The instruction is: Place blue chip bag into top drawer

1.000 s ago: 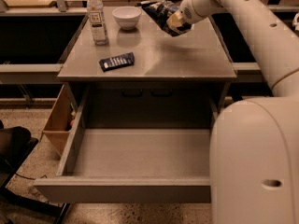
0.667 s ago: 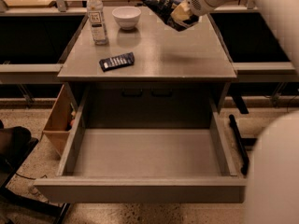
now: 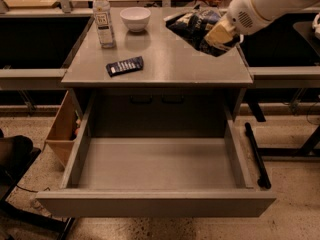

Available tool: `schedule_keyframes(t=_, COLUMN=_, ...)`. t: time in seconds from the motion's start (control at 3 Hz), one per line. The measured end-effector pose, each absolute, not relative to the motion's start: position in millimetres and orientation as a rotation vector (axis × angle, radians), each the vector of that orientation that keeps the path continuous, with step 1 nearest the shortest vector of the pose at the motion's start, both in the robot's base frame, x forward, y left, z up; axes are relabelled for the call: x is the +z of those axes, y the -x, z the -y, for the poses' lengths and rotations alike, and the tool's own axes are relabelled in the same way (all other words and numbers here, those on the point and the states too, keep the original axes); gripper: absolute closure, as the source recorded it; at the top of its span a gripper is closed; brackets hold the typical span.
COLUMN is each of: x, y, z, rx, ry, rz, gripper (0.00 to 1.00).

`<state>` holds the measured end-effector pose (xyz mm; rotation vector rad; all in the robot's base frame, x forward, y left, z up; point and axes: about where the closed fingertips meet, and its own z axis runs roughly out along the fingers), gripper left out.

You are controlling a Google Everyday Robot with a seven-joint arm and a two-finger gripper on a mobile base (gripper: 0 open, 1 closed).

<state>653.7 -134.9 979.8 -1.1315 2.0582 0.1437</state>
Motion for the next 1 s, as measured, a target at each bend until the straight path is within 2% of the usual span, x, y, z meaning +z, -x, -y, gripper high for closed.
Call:
schedule_keyframes(t=0.67, x=882.0, y=-557.7, z=207.3, rx=0.287, ry=1.231, rz=-2.216, gripper=1.00)
schedule_keyframes(t=1.0, x=825.3, y=-529.7, z=240.2, rx=0.352, ry=1.242, rz=-2.255, gripper=1.00)
